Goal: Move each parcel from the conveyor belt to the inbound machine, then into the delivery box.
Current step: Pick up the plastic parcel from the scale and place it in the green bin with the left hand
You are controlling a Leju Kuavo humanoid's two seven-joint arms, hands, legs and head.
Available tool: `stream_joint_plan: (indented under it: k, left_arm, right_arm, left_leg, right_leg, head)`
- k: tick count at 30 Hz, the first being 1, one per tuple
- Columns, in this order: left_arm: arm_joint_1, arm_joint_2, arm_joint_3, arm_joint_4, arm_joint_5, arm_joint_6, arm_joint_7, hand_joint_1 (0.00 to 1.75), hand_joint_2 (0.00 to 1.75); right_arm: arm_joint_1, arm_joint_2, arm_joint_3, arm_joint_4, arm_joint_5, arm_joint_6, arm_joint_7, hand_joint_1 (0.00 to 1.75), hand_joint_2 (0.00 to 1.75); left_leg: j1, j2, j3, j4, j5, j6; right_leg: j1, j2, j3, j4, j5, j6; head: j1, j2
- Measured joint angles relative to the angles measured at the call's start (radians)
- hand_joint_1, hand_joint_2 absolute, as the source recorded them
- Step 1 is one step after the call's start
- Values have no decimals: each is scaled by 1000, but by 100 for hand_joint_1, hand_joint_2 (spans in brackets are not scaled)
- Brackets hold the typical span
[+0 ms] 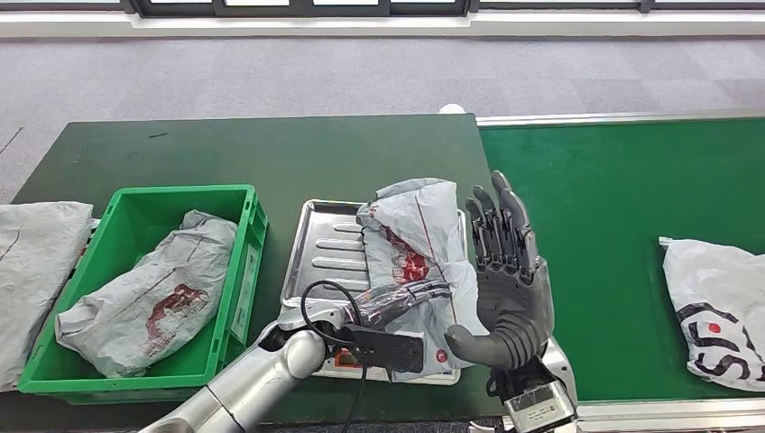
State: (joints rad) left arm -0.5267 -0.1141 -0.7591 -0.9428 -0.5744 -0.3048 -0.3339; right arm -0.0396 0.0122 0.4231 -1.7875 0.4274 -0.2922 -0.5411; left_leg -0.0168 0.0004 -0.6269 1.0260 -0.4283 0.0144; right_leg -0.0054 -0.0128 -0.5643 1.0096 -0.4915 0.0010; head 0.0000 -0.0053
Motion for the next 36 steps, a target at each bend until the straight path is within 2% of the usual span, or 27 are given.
stream_joint_plan:
  k: [1,7,14,32,33,34,36]
  left_arm:
    - [-5,-6,-3,17,0,20,-5,175,175]
    - [-19,-20,-6,70,0,166,-5,175,175]
    - [13,-11,34,47,-12,337,31,175,175]
    - [60,-2,99,14,12,393,44,175,175]
    - [64,-2,103,14,15,397,43,140,175]
    - [68,-2,106,13,17,402,41,96,175]
    - [78,0,111,4,18,415,36,9,87]
  right_arm:
    - [1,0,0,-3,4,0,1,0,175]
    - [21,0,0,-24,14,5,-1,0,175]
    - [39,0,0,-33,21,25,-7,0,175]
    - [38,-5,0,-33,10,18,-8,0,175]
    - [37,-6,0,-33,8,17,-8,0,175]
    - [36,-7,0,-33,6,15,-8,0,175]
    - [34,-9,0,-33,2,10,-8,0,175]
  left_leg:
    - [0,0,0,0,0,0]
    - [0,0,0,0,0,0]
    - [0,0,0,0,0,0]
    - [0,0,0,0,0,0]
    - [0,0,0,0,0,0]
    - [0,0,0,0,0,0]
    - [0,0,0,0,0,0]
  right_leg:
    - [0,0,0,0,0,0]
    - [0,0,0,0,0,0]
    - [0,0,0,0,0,0]
    - [0,0,0,0,0,0]
    - [0,0,0,0,0,0]
    - [0,0,0,0,0,0]
    - [0,0,0,0,0,0]
  head:
    - [0,0]
    - [0,0]
    - [0,0]
    - [0,0]
    - [0,0]
    - [0,0]
    - [0,0]
